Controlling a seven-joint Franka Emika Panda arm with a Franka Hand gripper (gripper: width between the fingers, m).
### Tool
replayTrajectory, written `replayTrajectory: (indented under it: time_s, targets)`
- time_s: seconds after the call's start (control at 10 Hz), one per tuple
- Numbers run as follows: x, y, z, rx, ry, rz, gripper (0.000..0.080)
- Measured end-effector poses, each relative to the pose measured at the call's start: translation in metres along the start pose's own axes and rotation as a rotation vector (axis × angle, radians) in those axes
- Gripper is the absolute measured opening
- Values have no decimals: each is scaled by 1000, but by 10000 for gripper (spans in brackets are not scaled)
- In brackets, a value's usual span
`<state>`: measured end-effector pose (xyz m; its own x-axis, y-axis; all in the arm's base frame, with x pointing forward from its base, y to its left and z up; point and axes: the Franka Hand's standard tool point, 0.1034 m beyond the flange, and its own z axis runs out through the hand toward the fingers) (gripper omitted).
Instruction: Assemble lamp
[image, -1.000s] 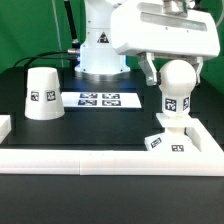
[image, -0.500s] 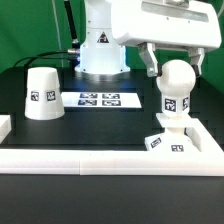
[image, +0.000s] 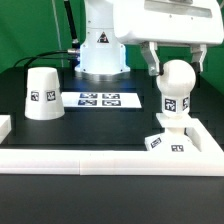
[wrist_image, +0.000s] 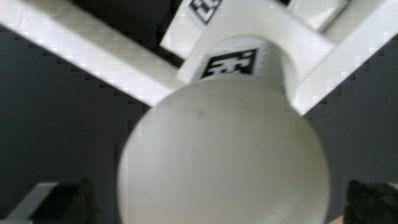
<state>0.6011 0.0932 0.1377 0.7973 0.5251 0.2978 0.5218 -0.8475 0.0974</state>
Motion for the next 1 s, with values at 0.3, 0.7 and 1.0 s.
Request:
replayTrajectory:
  time_s: [0.3,0.7,1.0]
  targets:
    - [-3,-6,3,80,-188,5,699]
    - [8,0,6,130,-314,-5,699]
    - [7,1,6,131,-314,-4,699]
